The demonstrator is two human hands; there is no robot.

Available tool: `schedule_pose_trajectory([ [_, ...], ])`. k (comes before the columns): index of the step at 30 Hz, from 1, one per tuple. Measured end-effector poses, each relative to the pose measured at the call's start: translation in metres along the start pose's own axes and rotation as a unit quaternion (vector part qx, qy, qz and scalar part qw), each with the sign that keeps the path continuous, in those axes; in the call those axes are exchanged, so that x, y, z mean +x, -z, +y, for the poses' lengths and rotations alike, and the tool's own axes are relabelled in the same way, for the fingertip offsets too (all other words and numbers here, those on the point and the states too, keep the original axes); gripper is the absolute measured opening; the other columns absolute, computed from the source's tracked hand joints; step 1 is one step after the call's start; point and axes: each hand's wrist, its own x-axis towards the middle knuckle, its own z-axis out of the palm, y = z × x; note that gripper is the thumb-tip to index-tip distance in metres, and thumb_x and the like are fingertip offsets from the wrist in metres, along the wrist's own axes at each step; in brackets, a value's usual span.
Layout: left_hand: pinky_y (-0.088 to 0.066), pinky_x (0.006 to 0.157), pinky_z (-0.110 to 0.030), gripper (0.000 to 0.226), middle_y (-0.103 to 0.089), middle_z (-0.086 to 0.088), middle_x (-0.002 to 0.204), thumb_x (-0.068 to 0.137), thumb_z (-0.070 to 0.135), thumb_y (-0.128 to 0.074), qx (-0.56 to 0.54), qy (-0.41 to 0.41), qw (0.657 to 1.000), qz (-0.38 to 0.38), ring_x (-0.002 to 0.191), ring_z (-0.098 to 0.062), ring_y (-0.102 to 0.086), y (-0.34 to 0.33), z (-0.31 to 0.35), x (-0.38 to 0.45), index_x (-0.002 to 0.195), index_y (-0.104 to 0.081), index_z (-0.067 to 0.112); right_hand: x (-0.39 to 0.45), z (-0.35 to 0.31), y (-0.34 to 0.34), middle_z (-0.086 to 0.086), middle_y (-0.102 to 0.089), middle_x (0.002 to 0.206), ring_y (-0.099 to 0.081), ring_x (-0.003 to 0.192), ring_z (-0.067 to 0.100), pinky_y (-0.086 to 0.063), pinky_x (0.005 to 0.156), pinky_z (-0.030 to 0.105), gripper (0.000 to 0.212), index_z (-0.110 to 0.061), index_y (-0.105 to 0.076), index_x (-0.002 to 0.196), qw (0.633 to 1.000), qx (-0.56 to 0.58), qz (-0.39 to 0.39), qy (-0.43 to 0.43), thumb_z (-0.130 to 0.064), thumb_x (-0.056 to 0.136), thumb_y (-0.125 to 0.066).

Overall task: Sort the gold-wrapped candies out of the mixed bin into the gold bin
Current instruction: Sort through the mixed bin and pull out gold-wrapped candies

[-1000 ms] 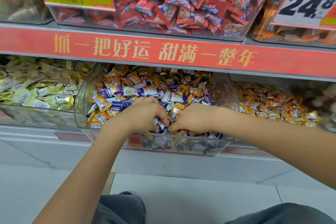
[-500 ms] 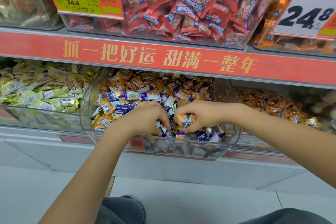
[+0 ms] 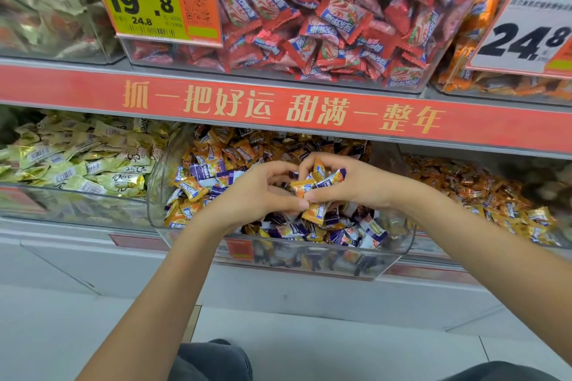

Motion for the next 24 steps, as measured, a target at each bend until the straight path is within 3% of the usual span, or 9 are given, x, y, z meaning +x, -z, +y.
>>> schedule_pose_trajectory([
  [3, -0.054, 0.089, -0.032, 0.054, -0.068, -0.006, 0.107, 0.068, 0.020, -0.082, 0.001, 0.003, 0.998, 0.069, 0.103, -0.014, -0.064, 0.001, -0.003, 0.005, 0.118, -0.062, 0.017, 0.001, 0.002, -0.002, -0.009, -0.063, 0.102, -0.067, 0.090, 0.014, -0.057, 0.072, 0.031, 0.024, -0.025, -0.064, 0.104, 0.993, 0.107, 0.020, -0.040, -0.011, 0.085, -0.070],
  [6, -0.056, 0.086, -0.036, 0.045, -0.071, -0.010, 0.101, 0.067, 0.020, -0.082, -0.029, 0.014, 0.997, 0.071, 0.094, -0.021, -0.069, 0.002, -0.003, 0.006, 0.109, -0.068, 0.014, 0.001, 0.003, -0.004, -0.005, -0.066, 0.102, -0.068, 0.090, 0.016, -0.057, 0.072, 0.035, 0.032, -0.026, -0.065, 0.108, 0.983, 0.167, 0.026, -0.069, -0.005, 0.084, -0.068],
  [9, -0.057, 0.080, -0.031, 0.030, -0.074, -0.009, 0.091, 0.075, 0.006, -0.077, -0.058, 0.010, 0.997, 0.047, 0.086, -0.023, -0.071, 0.003, -0.003, 0.005, 0.103, -0.068, 0.012, 0.000, 0.003, -0.003, -0.001, -0.069, 0.103, -0.068, 0.091, 0.017, -0.058, 0.076, 0.039, 0.036, -0.028, -0.066, 0.111, 0.974, 0.209, 0.027, -0.089, -0.003, 0.084, -0.067],
  [11, -0.055, 0.071, -0.020, 0.028, -0.073, -0.002, 0.079, 0.077, 0.004, -0.074, -0.062, 0.013, 0.996, 0.061, 0.074, -0.011, -0.070, 0.004, -0.002, 0.003, 0.100, -0.063, 0.013, 0.000, 0.003, -0.002, 0.002, -0.070, 0.107, -0.068, 0.091, 0.019, -0.058, 0.078, 0.038, 0.039, -0.026, -0.063, 0.118, 0.968, 0.227, 0.038, -0.102, -0.004, 0.086, -0.065],
  [14, -0.053, 0.067, -0.013, 0.049, -0.070, -0.005, 0.081, 0.082, 0.006, -0.070, -0.060, 0.028, 0.995, 0.078, 0.066, -0.007, -0.066, 0.005, -0.001, 0.003, 0.126, -0.051, 0.011, 0.000, 0.003, 0.000, 0.010, -0.068, 0.117, -0.069, 0.095, 0.022, -0.058, 0.075, 0.032, 0.036, -0.020, -0.058, 0.125, 0.948, 0.290, 0.054, -0.118, -0.011, 0.090, -0.061],
  [18, -0.057, 0.076, -0.023, 0.049, -0.067, -0.002, 0.072, 0.086, 0.006, -0.066, -0.049, 0.021, 0.996, 0.071, 0.074, -0.017, -0.066, 0.004, -0.001, 0.004, 0.131, -0.048, 0.008, 0.000, 0.000, 0.001, 0.012, -0.063, 0.121, -0.068, 0.100, 0.028, -0.056, 0.086, 0.037, 0.027, -0.014, -0.063, 0.115, 0.920, 0.358, 0.065, -0.145, -0.024, 0.091, -0.060],
  [21, -0.058, 0.072, -0.026, 0.045, -0.064, -0.013, 0.076, 0.087, 0.002, -0.063, -0.045, 0.011, 0.996, 0.070, 0.079, -0.021, -0.070, 0.004, 0.000, 0.003, 0.129, -0.048, 0.008, 0.002, 0.005, -0.001, 0.012, -0.063, 0.116, -0.068, 0.098, 0.024, -0.056, 0.086, 0.041, 0.026, -0.013, -0.066, 0.107, 0.940, 0.303, 0.071, -0.140, -0.018, 0.082, -0.068],
  [24, -0.059, 0.071, -0.033, 0.034, -0.060, -0.011, 0.075, 0.087, 0.000, -0.063, -0.021, 0.011, 0.997, 0.080, 0.076, -0.024, -0.071, 0.004, 0.000, 0.001, 0.115, -0.047, 0.008, 0.003, 0.010, -0.002, 0.014, -0.071, 0.103, -0.069, 0.092, 0.022, -0.058, 0.081, 0.042, 0.017, -0.015, -0.065, 0.093, 0.958, 0.212, 0.141, -0.133, -0.010, 0.080, -0.073],
])
